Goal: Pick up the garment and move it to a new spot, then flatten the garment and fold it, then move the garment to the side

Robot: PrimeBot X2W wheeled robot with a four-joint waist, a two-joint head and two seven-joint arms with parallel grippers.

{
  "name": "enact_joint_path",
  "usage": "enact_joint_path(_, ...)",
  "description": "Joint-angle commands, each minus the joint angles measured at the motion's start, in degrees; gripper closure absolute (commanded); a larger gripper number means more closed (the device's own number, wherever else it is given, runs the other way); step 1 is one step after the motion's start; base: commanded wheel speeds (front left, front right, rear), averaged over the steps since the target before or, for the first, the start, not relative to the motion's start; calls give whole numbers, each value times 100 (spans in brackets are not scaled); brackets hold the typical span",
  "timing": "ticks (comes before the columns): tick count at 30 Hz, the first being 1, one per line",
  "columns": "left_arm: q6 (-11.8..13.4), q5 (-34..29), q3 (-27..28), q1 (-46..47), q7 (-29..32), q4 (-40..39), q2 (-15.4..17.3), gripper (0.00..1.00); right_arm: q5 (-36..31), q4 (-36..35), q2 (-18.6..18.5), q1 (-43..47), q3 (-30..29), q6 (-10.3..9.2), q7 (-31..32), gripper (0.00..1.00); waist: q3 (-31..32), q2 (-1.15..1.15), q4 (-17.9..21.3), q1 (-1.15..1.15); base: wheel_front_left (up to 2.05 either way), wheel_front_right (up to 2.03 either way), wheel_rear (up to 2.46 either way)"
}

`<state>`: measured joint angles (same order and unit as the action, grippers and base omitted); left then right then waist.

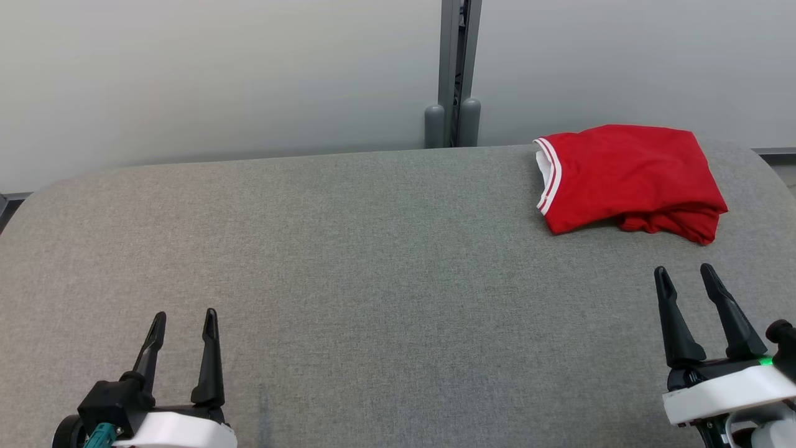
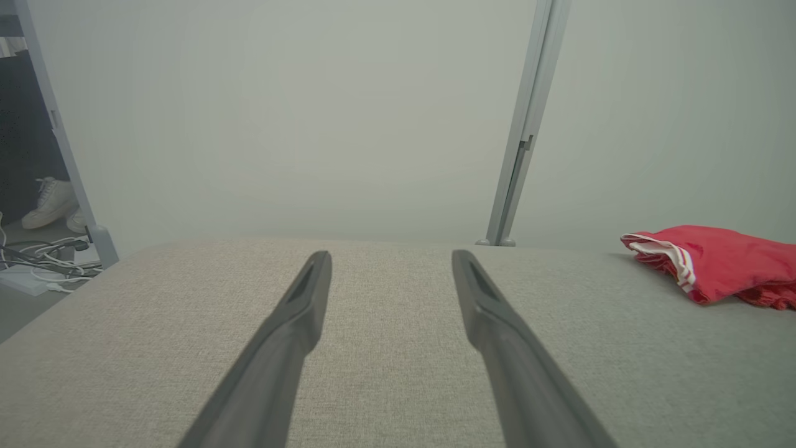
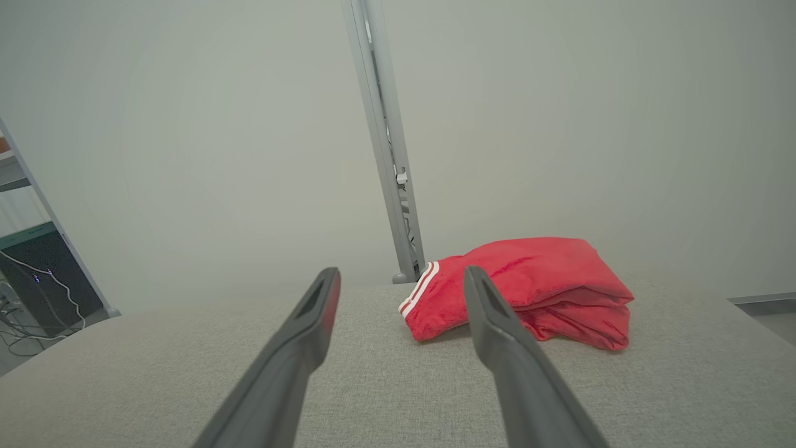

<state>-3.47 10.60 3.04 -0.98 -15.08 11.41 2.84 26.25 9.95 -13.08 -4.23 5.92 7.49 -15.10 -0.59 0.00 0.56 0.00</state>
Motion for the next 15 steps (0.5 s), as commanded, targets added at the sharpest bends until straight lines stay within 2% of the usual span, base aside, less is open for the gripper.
enact_joint_path(1, 13, -10, 8, 57, -6, 6, 17, 0, -6, 14, -33, -10, -11, 3, -2, 0, 4, 0, 0, 0, 0, 0, 0)
enact_joint_path(13, 17, -8, 2, 94, -6, 70, 16, 0, -7, 121, -27, -47, -4, 3, -2, 0, 12, 0, 0, 0, 0, 0, 0)
enact_joint_path(14, 2, 0, -13, 22, 0, 65, -1, 100, -7, 114, 1, -11, 12, 0, 0, 100, 13, 0, 1, 0, 0, 0, 0)
enact_joint_path(15, 1, 3, -15, 4, 2, 108, -10, 100, -5, 162, 26, 11, 19, 0, 2, 100, 13, 0, 1, 0, 0, 0, 0)
